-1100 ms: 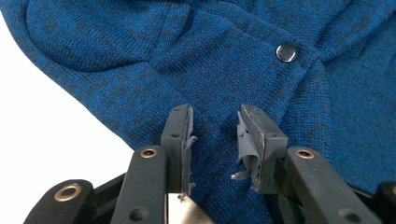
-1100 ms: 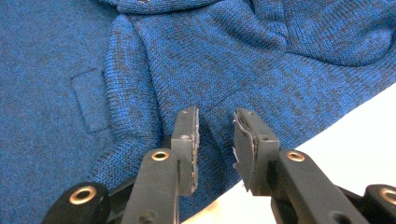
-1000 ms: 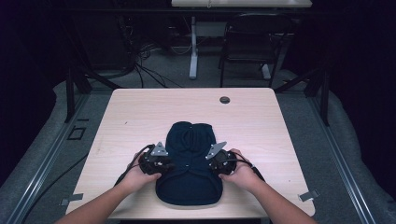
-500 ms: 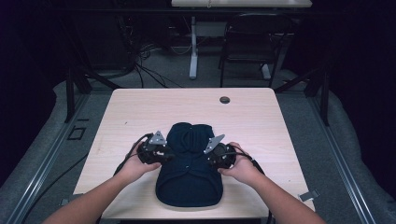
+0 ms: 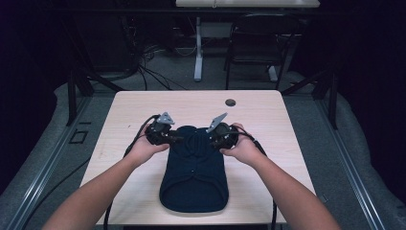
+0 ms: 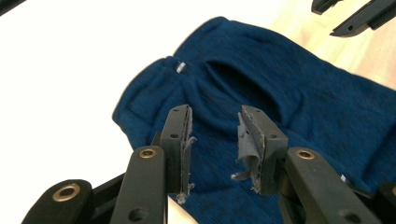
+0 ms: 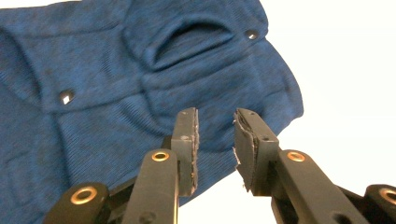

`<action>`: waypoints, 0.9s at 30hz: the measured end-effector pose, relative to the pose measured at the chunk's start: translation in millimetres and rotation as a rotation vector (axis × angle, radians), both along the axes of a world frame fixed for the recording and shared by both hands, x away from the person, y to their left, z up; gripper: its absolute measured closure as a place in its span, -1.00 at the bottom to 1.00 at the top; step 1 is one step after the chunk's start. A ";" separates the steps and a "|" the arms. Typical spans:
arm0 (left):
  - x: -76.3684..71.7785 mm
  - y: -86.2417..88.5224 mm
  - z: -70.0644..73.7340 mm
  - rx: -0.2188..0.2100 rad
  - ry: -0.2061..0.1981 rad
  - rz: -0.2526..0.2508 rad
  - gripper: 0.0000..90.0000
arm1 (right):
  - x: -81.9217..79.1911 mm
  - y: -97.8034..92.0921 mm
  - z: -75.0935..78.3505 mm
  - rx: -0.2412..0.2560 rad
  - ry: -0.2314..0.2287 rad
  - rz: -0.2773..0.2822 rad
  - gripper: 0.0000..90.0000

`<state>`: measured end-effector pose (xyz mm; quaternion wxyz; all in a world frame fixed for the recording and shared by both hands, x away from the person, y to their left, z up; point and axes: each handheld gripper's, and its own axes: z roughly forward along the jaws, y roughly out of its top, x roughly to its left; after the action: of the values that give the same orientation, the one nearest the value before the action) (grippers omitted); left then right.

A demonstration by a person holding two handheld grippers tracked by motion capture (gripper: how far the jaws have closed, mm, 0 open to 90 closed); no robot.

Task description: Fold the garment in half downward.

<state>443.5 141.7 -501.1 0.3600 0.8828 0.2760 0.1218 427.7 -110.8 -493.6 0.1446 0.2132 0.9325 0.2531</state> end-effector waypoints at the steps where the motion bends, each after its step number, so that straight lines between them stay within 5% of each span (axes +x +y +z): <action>1: 4.1 -0.4 1.1 0.007 -0.006 0.004 0.42 | 0.0 0.0 0.0 0.000 0.000 0.000 0.54; 5: 19.3 -2.6 4.7 0.008 -0.037 0.026 0.43 | 14.8 3.3 -1.3 0.001 -0.002 -0.009 0.54; 11: 35.3 -9.4 0.5 0.035 -0.018 0.036 0.47 | 34.6 8.7 -7.8 -0.010 0.001 -0.061 0.52; 27: 60.7 -13.7 -33.0 0.109 -0.001 0.111 0.36 | 70.1 12.3 -31.6 -0.071 -0.006 -0.196 0.43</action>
<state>504.1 128.0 -534.1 0.3041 0.8844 0.3172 0.1570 497.8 -98.5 -525.2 0.1791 0.2974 0.9151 0.2052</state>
